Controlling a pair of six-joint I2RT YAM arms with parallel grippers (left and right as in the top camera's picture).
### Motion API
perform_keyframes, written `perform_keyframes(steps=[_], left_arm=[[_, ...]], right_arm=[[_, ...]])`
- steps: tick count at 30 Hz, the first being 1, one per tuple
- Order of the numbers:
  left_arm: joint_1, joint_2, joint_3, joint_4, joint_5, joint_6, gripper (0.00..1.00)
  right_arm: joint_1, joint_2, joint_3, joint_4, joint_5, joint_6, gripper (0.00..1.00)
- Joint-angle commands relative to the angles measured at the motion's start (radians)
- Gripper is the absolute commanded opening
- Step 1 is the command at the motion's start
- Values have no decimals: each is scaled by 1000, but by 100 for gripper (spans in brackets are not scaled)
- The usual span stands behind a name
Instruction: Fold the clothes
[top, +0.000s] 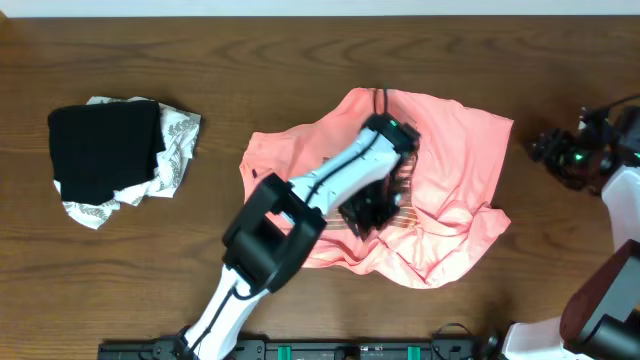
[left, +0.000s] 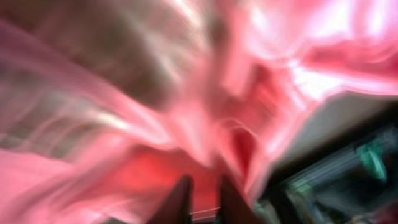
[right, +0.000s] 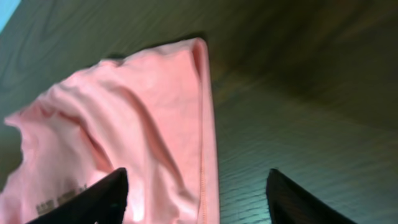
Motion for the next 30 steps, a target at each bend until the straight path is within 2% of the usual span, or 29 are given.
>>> perform_keyframes(steps=[1, 3, 7, 10, 16, 23, 27, 30], left_arm=[[91, -27, 17, 68, -117, -91, 7], [144, -38, 17, 134, -117, -130, 6], [249, -66, 17, 283, -114, -156, 6], [306, -66, 17, 408, -114, -155, 6], [387, -63, 16, 639, -104, -155, 6], [390, -25, 16, 687, -97, -151, 6], [381, 1, 13, 685, 5, -125, 6], [370, 1, 3, 684, 18, -110, 6]], right_arm=[[54, -19, 16, 1, -12, -14, 55], [77, -19, 16, 10, 5, -12, 53], [109, -19, 16, 27, 5, -1, 38], [132, -19, 14, 39, 5, -1, 23], [208, 6, 11, 76, 57, 42, 13], [270, 140, 11, 198, 79, 141, 1], [268, 203, 11, 257, 94, 156, 1], [267, 230, 11, 303, 140, 156, 1]])
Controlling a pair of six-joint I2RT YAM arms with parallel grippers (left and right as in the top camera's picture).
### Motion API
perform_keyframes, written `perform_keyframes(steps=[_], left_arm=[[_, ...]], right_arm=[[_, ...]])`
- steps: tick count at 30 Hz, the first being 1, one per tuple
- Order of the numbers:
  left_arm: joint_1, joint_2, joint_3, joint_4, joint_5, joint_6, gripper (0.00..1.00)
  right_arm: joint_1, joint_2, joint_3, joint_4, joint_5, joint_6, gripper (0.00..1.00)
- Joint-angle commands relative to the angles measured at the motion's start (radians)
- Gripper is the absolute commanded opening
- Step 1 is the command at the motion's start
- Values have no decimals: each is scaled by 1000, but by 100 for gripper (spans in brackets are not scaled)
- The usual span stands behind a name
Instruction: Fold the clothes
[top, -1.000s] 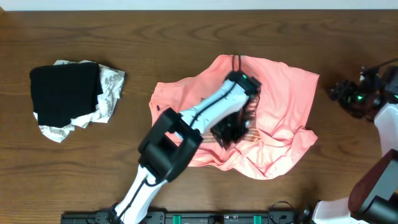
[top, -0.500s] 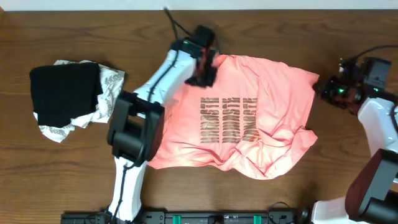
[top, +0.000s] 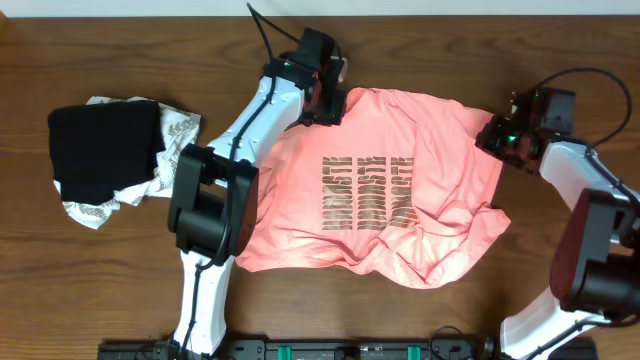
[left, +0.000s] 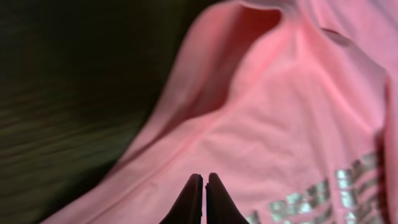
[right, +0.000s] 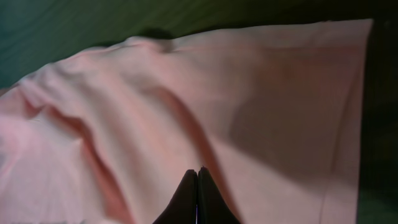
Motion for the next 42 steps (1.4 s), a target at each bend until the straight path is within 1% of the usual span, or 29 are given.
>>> perform_keyframes(steps=[1, 5, 9, 15, 17, 20, 22, 25, 28, 31, 34, 37, 42], left_arm=[[-13, 28, -4, -4, 50, 34, 6], [-24, 29, -27, -3, 50, 36, 6], [-40, 42, -68, -7, 52, 35, 6], [-61, 47, -136, 24, 53, 42, 6], [-62, 55, -141, 27, 51, 43, 6], [-58, 71, -141, 24, 49, 43, 6], [-55, 76, -141, 17, 49, 43, 6], [-48, 77, -145, 12, 48, 43, 6], [-39, 77, -145, -1, 39, 43, 6], [-31, 77, -145, -16, 3, 45, 6], [-23, 77, -145, -27, 3, 54, 6], [-23, 76, -144, -26, 4, 62, 6], [-23, 47, -130, -26, 3, 105, 8]], right_arm=[[4, 20, 11, 35, 58, 26, 1], [4, 53, 11, 89, 80, 26, 1], [4, 96, 11, 109, 172, 58, 1], [3, 138, 11, 162, 179, 63, 1], [3, 140, 11, 173, 226, 63, 1], [0, 140, 11, 188, 387, 58, 1], [-11, 140, 11, 217, 458, 15, 1], [-37, 140, 11, 287, 467, -81, 1], [-70, 140, 14, 333, 466, -103, 2], [-103, 140, 23, 341, 417, -104, 2], [-122, 127, 48, 296, 233, -140, 1], [-125, 93, 79, 196, 103, -138, 1], [-125, 14, 107, 39, 34, -113, 1]])
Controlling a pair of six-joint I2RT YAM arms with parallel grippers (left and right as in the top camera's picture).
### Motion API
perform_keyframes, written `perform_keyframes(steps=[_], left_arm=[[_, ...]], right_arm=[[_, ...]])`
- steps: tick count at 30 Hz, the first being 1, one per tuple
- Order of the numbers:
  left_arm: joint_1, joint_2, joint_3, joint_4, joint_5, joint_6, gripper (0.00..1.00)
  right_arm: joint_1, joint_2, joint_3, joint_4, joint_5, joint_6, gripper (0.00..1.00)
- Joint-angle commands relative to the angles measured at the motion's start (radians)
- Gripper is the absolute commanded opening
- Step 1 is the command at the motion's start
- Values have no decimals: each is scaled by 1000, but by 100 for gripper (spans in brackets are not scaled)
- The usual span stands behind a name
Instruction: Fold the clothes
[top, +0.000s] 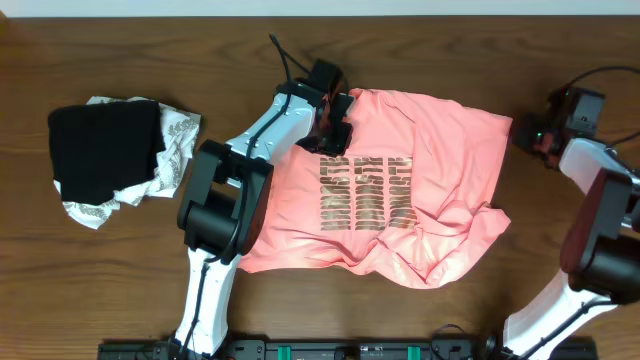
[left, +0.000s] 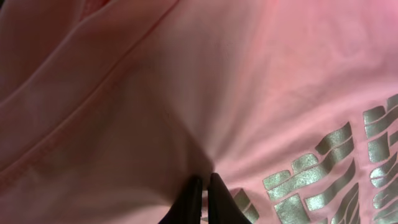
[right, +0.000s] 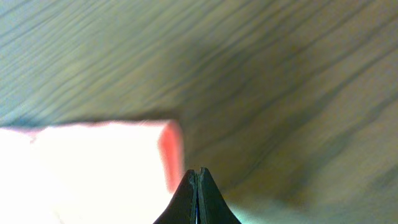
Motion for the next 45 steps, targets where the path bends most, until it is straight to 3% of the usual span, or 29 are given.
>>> perform_keyframes(steps=[1, 7, 15, 26, 32, 37, 45], left_arm=[[12, 0, 3, -13, -61, 53, 8], [33, -51, 16, -26, -157, 44, 9], [128, -40, -2, -164, -171, 45, 7], [223, -40, -6, -287, -230, 45, 7], [216, -40, -6, -317, -248, 44, 7], [177, -40, -6, -310, -244, 44, 8], [105, -40, -6, -280, -241, 53, 8]], right_arm=[[3, -99, 34, -52, -113, 0, 1], [11, -194, 34, -160, -175, 64, 2], [85, -193, 34, -303, -173, 102, 4], [188, -187, 33, -303, -64, 61, 11], [220, -119, 33, -241, -101, 50, 11], [271, -12, 33, -81, -240, -37, 9], [321, 153, 33, 140, -233, -27, 2]])
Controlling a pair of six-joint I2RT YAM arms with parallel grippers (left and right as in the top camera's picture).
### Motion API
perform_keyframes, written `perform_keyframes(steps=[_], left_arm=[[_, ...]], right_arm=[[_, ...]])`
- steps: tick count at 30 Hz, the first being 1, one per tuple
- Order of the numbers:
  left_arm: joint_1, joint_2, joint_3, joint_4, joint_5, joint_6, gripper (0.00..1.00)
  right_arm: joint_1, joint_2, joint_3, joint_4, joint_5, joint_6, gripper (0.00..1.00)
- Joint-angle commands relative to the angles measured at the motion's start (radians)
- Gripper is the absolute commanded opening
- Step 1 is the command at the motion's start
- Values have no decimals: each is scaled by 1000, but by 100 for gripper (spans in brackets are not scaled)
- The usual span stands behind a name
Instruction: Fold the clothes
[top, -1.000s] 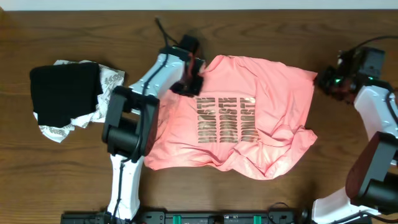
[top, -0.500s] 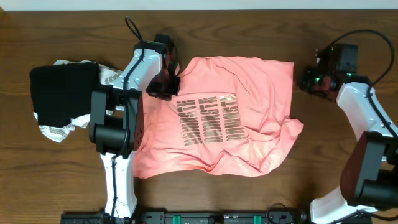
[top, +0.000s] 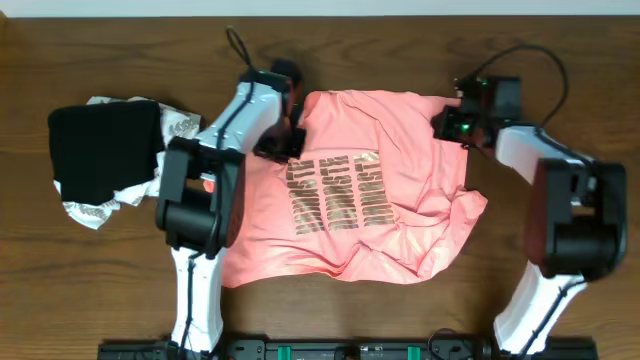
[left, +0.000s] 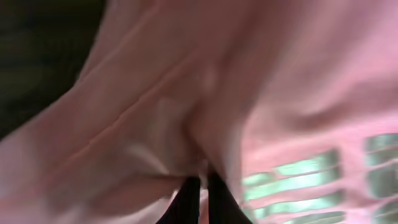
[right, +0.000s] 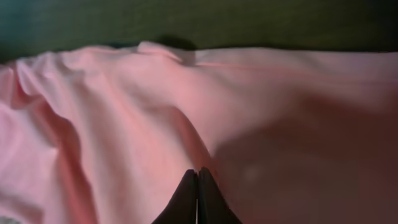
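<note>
A pink shirt (top: 400, 150) with a silver print (top: 335, 195) lies face up in the middle of the table, its lower hem rumpled. My left gripper (top: 283, 142) is at the shirt's upper left edge, shut on a pucker of pink cloth (left: 186, 137) that gathers at its tips (left: 200, 190). My right gripper (top: 447, 124) is at the upper right corner, its fingers (right: 198, 186) pressed together on the shirt (right: 124, 112), with a crease running up to them.
A black garment (top: 105, 150) lies on a white patterned one (top: 182, 135) at the far left of the wooden table (top: 560, 290). The left arm reaches up from the front edge and the right arm comes up the right side.
The shirt has shifted left by a hand's width. My left gripper moved left with the upper left edge. My right gripper, then off the cloth to the right, is now on the upper right corner.
First the shirt lay bunched with my left gripper in its middle and my right gripper open beside it. Then it lay spread, print up, a shut gripper at each top corner. Later the right gripper stood off the cloth; now both are on the shirt, which lies further left.
</note>
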Motion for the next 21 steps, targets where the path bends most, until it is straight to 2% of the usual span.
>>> perform_keyframes(steps=[1, 5, 12, 21], left_arm=[[-24, -18, -10, 9, -1, 13, 8], [-31, -18, -15, 8, -1, 14, 8], [-29, -18, -64, 10, -2, 26, 8], [-28, -18, -179, 37, -12, 28, 8]], right_arm=[[10, 60, 3, 48, -11, 2, 2], [6, 90, 3, 90, 80, 28, 2], [-6, 93, 3, 129, 349, 3, 3], [-69, 93, 13, 205, 405, -38, 4]])
